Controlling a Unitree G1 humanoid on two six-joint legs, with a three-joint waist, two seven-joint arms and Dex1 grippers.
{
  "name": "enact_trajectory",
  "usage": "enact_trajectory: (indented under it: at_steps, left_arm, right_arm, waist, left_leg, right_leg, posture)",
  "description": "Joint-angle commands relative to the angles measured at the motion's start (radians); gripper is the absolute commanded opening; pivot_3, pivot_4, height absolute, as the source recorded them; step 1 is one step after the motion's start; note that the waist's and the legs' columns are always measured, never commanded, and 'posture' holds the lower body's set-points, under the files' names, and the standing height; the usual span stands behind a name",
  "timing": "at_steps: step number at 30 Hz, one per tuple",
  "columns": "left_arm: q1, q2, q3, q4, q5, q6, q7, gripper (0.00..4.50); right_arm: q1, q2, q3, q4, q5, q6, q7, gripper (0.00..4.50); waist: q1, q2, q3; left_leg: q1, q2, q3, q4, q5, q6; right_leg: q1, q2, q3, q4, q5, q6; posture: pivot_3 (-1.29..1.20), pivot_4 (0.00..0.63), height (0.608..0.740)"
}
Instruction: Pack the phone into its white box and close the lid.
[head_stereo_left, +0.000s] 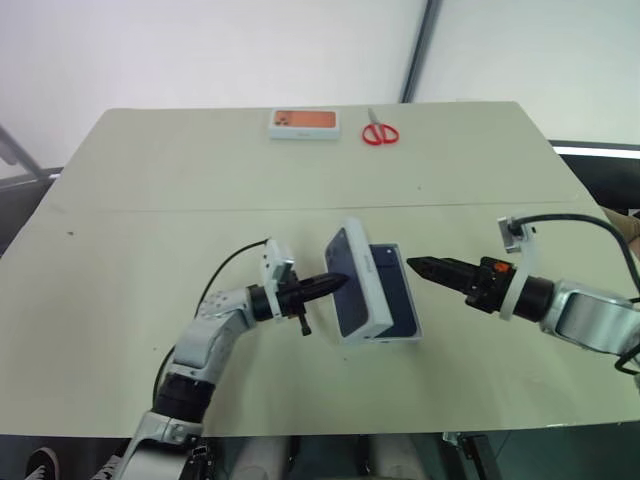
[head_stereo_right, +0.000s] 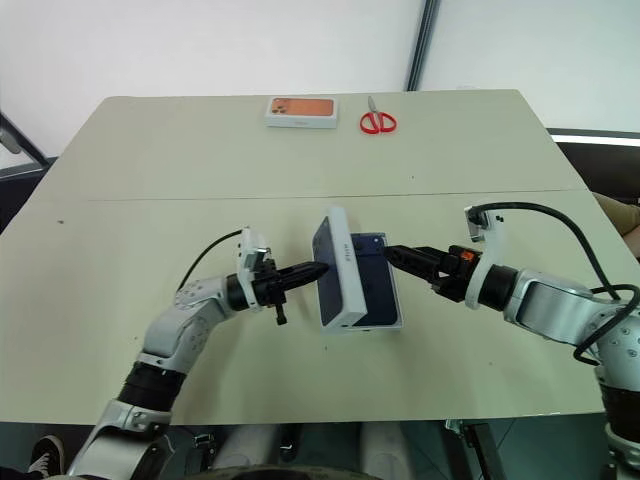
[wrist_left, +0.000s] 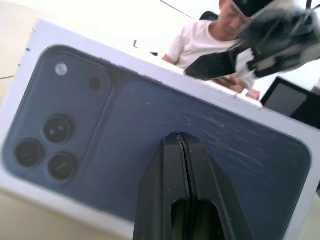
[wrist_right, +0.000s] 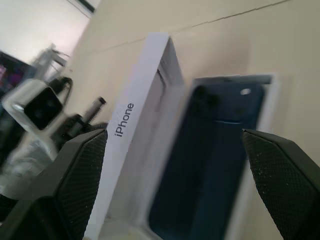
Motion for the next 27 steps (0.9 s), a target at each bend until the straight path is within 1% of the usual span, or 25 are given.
enact_trajectory:
  at_steps: [1,3,5,7,8,10,15,19,23,26,27]
  left_arm:
    - [-0.021,-0.031,-0.03,0.003,0.014,-0.023,0.002,0.0]
    - [-0.014,-0.035,-0.049,-0.003,0.023,-0.028,-0.009,0.0]
    - [-0.009,-0.02,-0.038,-0.009,0.02,-0.019,-0.012,0.0]
    - [-0.007,-0.003,-0.027,-0.016,0.021,-0.015,-0.011,0.0]
    - [-0.003,0.013,-0.013,-0.032,0.011,-0.003,-0.01,0.0]
    - [0.001,0.036,0.006,-0.051,-0.005,0.015,-0.006,0.0]
    - [0.035,0.126,0.052,-0.082,-0.002,0.043,-0.002,0.0]
    - [0.042,0.163,0.043,-0.057,0.033,0.039,0.013,0.0]
    - [0.041,0.159,0.038,-0.047,0.024,0.088,0.026,0.0]
    - [0.029,0.132,-0.032,-0.01,0.088,0.055,0.031,0.0]
    - [0.019,0.116,-0.049,0.004,0.09,0.073,0.034,0.0]
  right_arm:
    - [-0.007,-0.03,0.063,-0.027,-0.331,-0.157,0.131,4.23]
    - [-0.004,-0.032,0.115,-0.033,-0.465,-0.208,0.185,3.56]
    - [0.0,-0.026,0.171,-0.034,-0.614,-0.296,0.228,2.57]
    - [0.0,-0.019,0.207,-0.029,-0.724,-0.357,0.257,1.58]
    - [-0.002,-0.009,0.224,-0.028,-0.763,-0.377,0.269,1.02]
    - [-0.006,0.011,0.244,-0.027,-0.82,-0.403,0.291,0.06]
    - [-0.023,0.031,0.309,-0.022,-0.981,-0.481,0.354,0.06]
    - [-0.02,0.045,0.334,-0.022,-1.065,-0.513,0.391,0.06]
    - [-0.012,0.07,0.34,-0.018,-1.124,-0.526,0.41,0.06]
    - [-0.01,0.087,0.333,-0.016,-1.15,-0.523,0.419,0.06]
    - [-0.008,0.087,0.334,-0.02,-1.162,-0.523,0.424,0.06]
  waist:
    - [-0.004,0.0,0.0]
    - [-0.004,0.0,0.0]
    - [-0.004,0.0,0.0]
    - [-0.004,0.0,0.0]
    - [-0.003,0.0,0.0]
    - [-0.003,0.0,0.0]
    - [-0.003,0.0,0.0]
    - [0.0,0.0,0.0]
    - [0.0,0.0,0.0]
    - [0.0,0.0,0.0]
    - [0.001,0.0,0.0]
  left_leg:
    - [0.0,0.0,0.0,0.0,0.0,0.0]
    - [0.0,0.0,0.0,0.0,0.0,0.0]
    - [0.0,0.0,0.0,0.0,0.0,0.0]
    - [0.0,0.0,0.0,0.0,0.0,0.0]
    - [0.0,0.0,0.0,0.0,0.0,0.0]
    - [0.0,0.0,0.0,0.0,0.0,0.0]
    - [0.0,0.0,0.0,0.0,0.0,0.0]
    - [0.0,0.0,0.0,0.0,0.0,0.0]
    - [0.0,0.0,-0.001,0.0,0.0,-0.001]
    - [0.0,0.0,-0.001,0.0,0.0,-0.001]
    - [0.0,-0.001,-0.001,0.0,0.0,-0.001]
  right_leg:
    - [0.0,0.0,0.0,0.0,0.0,0.0]
    - [-0.001,0.0,0.0,0.001,0.0,0.0]
    - [-0.001,0.001,0.001,0.001,0.0,0.0]
    - [-0.001,0.001,0.001,0.001,0.0,0.0]
    - [-0.001,0.001,0.001,0.001,0.0,0.0]
    - [-0.001,0.001,0.001,0.001,0.0,0.0]
    - [-0.001,0.0,0.001,0.001,0.0,0.0]
    - [-0.001,0.0,0.001,0.001,0.0,0.0]
    - [-0.001,0.0,0.001,0.001,0.0,0.0]
    - [-0.001,-0.001,0.001,0.001,0.0,0.0]
    - [-0.001,-0.001,0.001,0.001,0.0,0.0]
  posture:
    - [0.0,0.15,0.74]
    - [0.0,0.15,0.74]
    - [0.0,0.15,0.74]
    - [0.0,0.15,0.74]
    - [0.0,0.15,0.74]
    - [0.0,0.15,0.74]
    - [0.0,0.15,0.74]
    - [0.0,0.15,0.74]
    - [0.0,0.15,0.74]
    - [0.0,0.15,0.74]
    - [0.0,0.15,0.74]
